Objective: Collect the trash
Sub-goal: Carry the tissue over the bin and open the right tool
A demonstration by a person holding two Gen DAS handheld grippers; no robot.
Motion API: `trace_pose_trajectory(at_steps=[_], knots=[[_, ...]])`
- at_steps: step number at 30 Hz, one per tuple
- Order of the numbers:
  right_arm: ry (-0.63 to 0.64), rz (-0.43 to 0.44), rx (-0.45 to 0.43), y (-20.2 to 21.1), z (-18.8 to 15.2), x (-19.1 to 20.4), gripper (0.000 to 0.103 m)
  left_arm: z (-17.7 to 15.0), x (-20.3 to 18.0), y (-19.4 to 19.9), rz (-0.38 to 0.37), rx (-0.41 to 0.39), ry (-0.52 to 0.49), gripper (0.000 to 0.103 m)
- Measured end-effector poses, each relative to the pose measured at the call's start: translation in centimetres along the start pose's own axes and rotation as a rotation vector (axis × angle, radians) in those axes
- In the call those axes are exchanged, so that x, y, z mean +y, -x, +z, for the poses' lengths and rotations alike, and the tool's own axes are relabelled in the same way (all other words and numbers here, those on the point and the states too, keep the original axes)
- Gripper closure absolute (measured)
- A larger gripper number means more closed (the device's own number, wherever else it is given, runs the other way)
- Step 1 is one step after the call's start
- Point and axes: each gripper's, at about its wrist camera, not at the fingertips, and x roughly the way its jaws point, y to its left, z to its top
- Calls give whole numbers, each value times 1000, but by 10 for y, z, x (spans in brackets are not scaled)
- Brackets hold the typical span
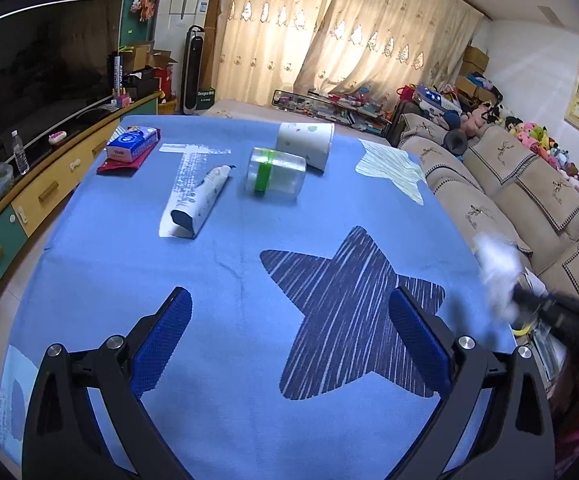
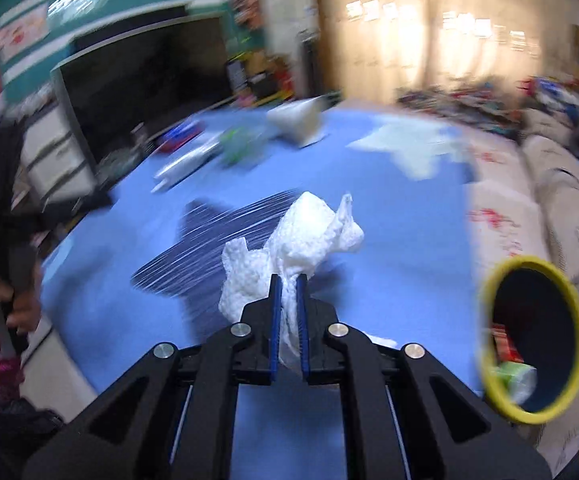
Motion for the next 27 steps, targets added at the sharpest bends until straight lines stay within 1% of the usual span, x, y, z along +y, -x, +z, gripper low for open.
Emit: trace_pose_trajectory(at_steps=[3,5,6,10,13,15,17,22,25,27], knots=[[-123,-117,-19,10,-1,-58,95,-1,-7,-6,-4,14,-9,6],[-188,-186,-8,9,-5,-90,95,-1,-12,-9,-7,22,-17,6],[-235,-240,5,7,-10,-112,95,-1,-15,-11,-7,26,-23,6],[-355,-358,50,-8,-26,-169,93,-1,-22,-18,-2,42,-38,6],[-419,-424,94,-23,-40,-196,92,0,-26,-24,0,56,-43,6],[-462,-466,110,-26,-48,-208,86,1,-30,-27,-1,63,-48,6],[-494,-492,110,-24,-53,-215,68,0,-34,-29,0,68,-57,6],[-496,-495,80,-16,-55,-207,64,0,-36,-34,0,76,-63,6],[-482,-468,62,-12,-51,-197,60,0,-32,-36,4,77,-59,6],[-456,-448,46,-9,-46,-185,59,1,-27,-38,12,81,-53,6]])
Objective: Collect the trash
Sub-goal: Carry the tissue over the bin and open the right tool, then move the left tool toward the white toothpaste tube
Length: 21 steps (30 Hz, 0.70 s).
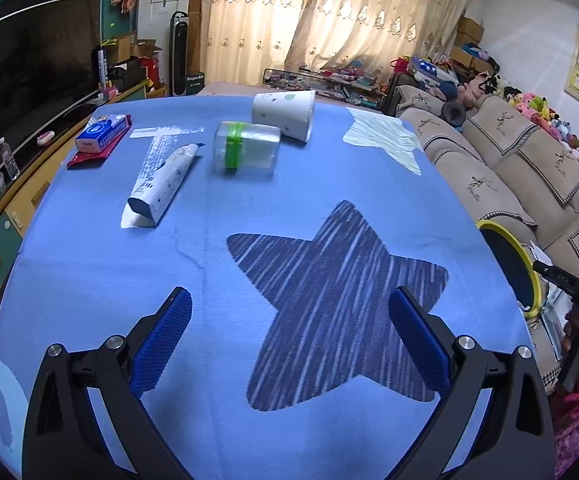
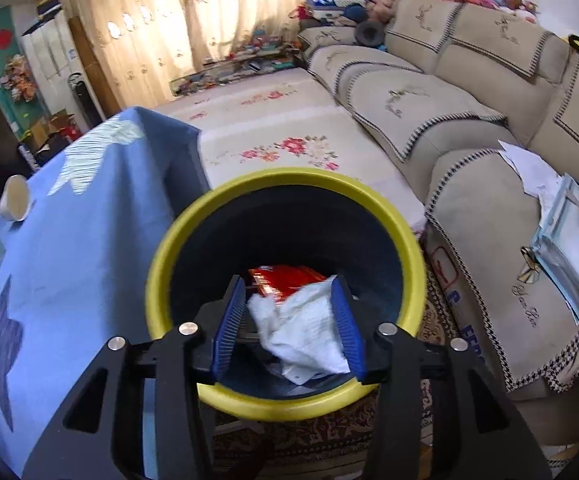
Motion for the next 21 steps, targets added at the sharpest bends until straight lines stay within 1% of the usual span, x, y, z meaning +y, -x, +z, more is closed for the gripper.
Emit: trace_pose_trajectory(at_steps=[4,6,11,13,17,18,21], knots=[[22,54,-23,14,0,18,59,9,18,-6,34,-5,14,6],[39,78,-29,19,0,28,58,18,31,-12,57,-8,12,6],[57,109,-31,24,0,39,57,47,61,-42,98,20,3,6],[56,116,-26,24,-1,40,56,58,72,-59,142,46,-9,6],[58,121,-17,22,-1,45,56,76,92,-91,175,99,-19,6],[60,123,-14,21,-1,46,56,79,96,-96,169,109,-15,7],[62,126,-3,18,-2,50,56,90,105,-114,144,133,12,14]])
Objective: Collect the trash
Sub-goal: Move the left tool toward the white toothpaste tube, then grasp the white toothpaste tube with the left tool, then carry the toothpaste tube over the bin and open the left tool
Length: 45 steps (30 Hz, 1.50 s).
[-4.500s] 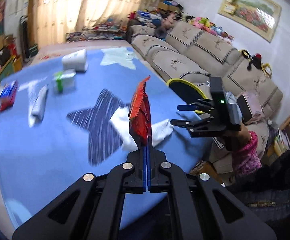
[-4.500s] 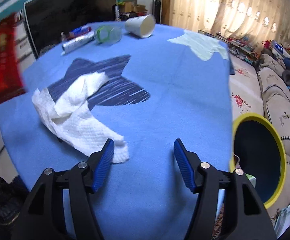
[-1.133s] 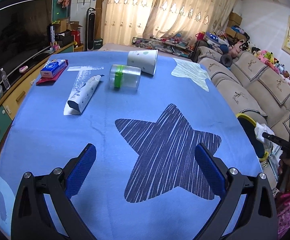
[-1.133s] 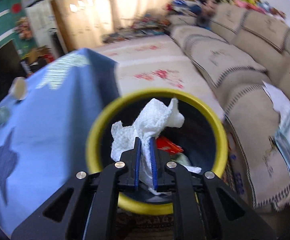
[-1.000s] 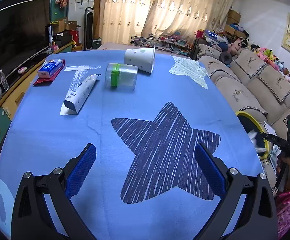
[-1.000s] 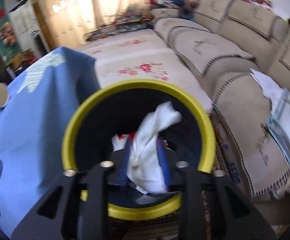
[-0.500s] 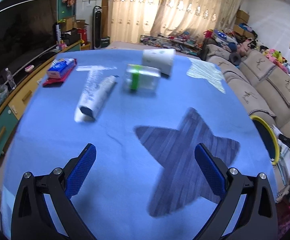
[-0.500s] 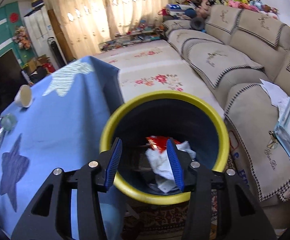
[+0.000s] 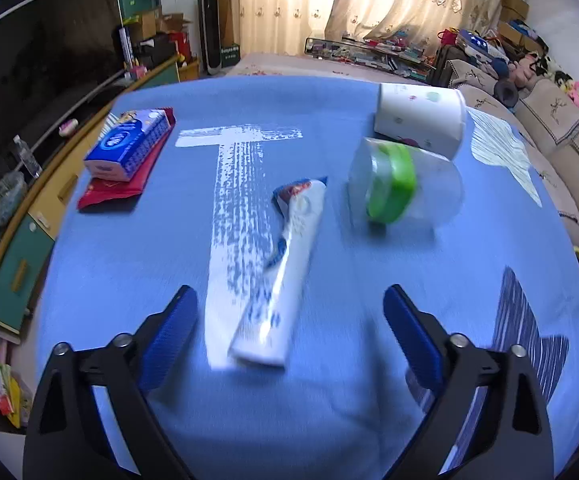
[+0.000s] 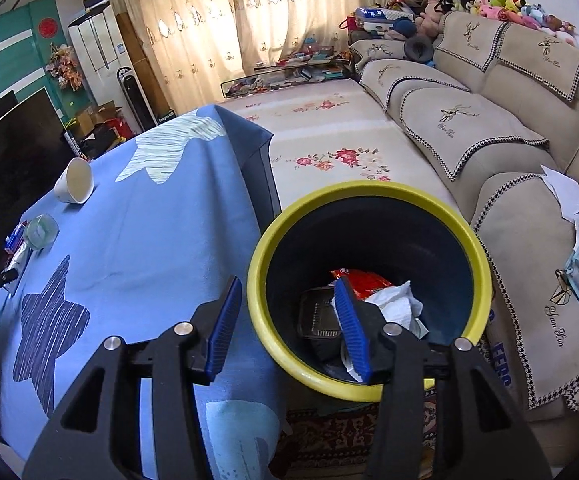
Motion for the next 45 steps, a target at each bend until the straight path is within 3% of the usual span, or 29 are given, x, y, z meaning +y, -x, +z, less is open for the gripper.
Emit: trace_pose_trajectory(at_steps=[5,16,23,28,37,45], knots=[[10,4,18,-5,1,5,56,9,-6,-16,31,12,-22,26],[22,15,17,-3,1,14,56,10,-3,-14,65,-6,-29,78],[20,30,9,4,-2,12,56,-7,-7,6,47,-12,-27,82],[5,38,-12,14,-5,5,56,-21,-31,43,34,-70,-73,82],[-47,4,-46,33,-15,-26,56,-28,-142,98,-171,-124,-254,82],[-119,-37,-72,48,-24,-71,56,-30,-290,108,-387,-97,-484,82]])
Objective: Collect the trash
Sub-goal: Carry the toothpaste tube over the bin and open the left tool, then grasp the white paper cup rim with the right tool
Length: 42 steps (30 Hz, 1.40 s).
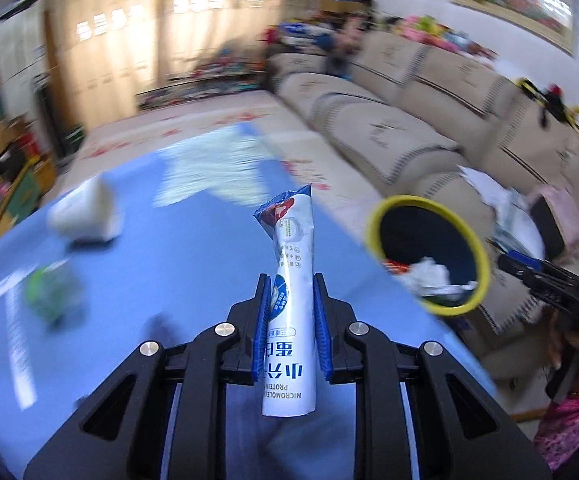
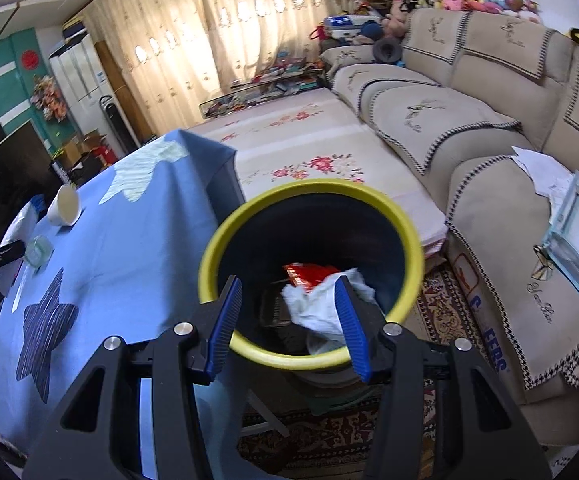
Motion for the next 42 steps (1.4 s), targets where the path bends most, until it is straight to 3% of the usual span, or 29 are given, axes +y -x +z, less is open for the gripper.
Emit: trace_pose_trajectory(at_steps=[7,15,17,19,22,24,28,33,42], knots=[[-66,-27,2,2,-5,-37,56,36,-91,-68,-148,107,-104,81],[-118,-38,2,4,-9,-64,56,51,-146,-138,-192,189,-147,80],[-122,-35,1,4,-9,-66,55,53,-151,-146,-186,187,-149,72],[-124,-30,4,2,-10,-67,54,56,-153,-152,-181,181,-145,55],[-120,-20,10,0,-10,-63,54,60,-150,-152,-180,168,-130,53],[-115,-14,13,-2,-10,-60,54,60,-142,-143,-197,146,-110,50],[-91,1,22,-5,-8,-47,54,55,-110,-106,-194,62,-61,35],[-27,47,44,-17,-5,-13,54,27,-48,-60,-161,1,22,28],[115,152,79,-44,14,80,54,-52,102,19,109,-103,178,25]])
